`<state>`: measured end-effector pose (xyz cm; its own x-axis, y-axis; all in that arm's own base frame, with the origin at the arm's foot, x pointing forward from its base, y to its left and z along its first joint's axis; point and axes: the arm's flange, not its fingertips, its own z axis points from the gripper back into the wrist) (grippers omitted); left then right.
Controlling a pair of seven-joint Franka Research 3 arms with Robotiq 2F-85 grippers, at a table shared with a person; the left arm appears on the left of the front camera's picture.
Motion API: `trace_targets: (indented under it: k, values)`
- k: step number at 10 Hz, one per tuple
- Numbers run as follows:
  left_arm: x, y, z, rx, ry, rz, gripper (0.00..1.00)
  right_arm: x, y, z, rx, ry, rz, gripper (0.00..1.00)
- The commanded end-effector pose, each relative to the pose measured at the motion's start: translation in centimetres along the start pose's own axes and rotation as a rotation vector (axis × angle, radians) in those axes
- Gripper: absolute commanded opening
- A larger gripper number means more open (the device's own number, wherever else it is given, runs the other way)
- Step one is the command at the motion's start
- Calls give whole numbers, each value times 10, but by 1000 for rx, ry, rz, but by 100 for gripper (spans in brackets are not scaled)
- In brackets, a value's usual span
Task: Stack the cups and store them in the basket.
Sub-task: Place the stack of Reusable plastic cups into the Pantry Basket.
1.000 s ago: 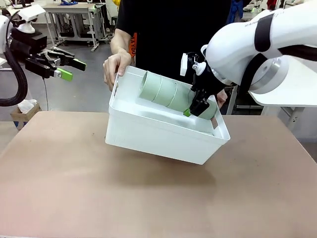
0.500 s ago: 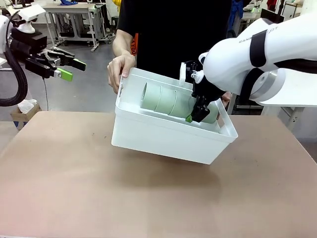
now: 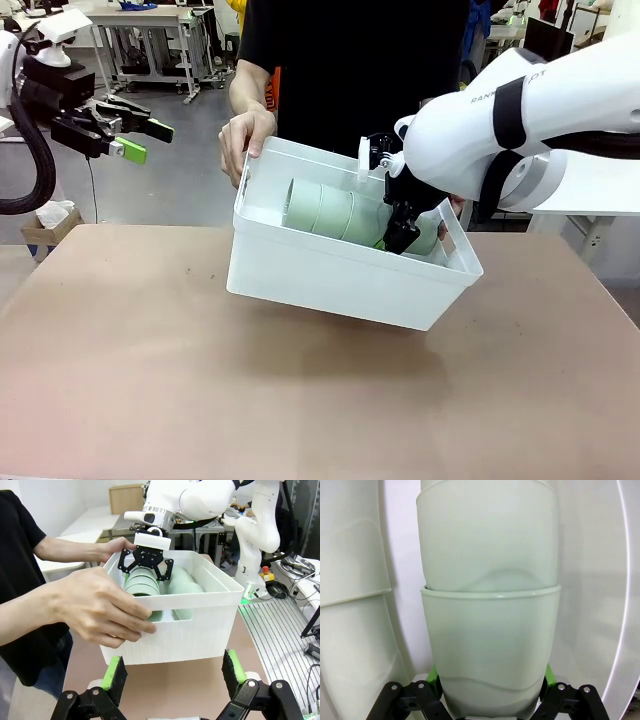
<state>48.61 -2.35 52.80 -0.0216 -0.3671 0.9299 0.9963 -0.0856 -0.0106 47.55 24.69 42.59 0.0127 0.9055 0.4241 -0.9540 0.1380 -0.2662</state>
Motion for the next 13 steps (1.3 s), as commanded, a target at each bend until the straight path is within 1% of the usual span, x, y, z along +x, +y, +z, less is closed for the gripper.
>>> trace_targets:
  k: [1,2,3,6,8,11,13]
  values:
    - [3,-2,1,-4,12,14,100,8,0,3,-28,13,-20,85]
    - [3,-2,1,-4,12,14,100,7,0,4,-26,14,-22,85]
    - [3,-2,1,-4,12,14,100,4,0,9,-23,10,-19,100]
    - [3,-2,1,-4,12,14,100,0,2,14,-49,24,-18,100]
    - [3,-2,1,-4,12,14,100,-1,-2,27,-51,9,-23,100]
    - [3,-2,1,-4,12,14,100,-14,-24,65,-70,-78,-79,100]
    - [3,-2,1,-4,12,14,100,-23,-42,77,-67,-138,-134,100]
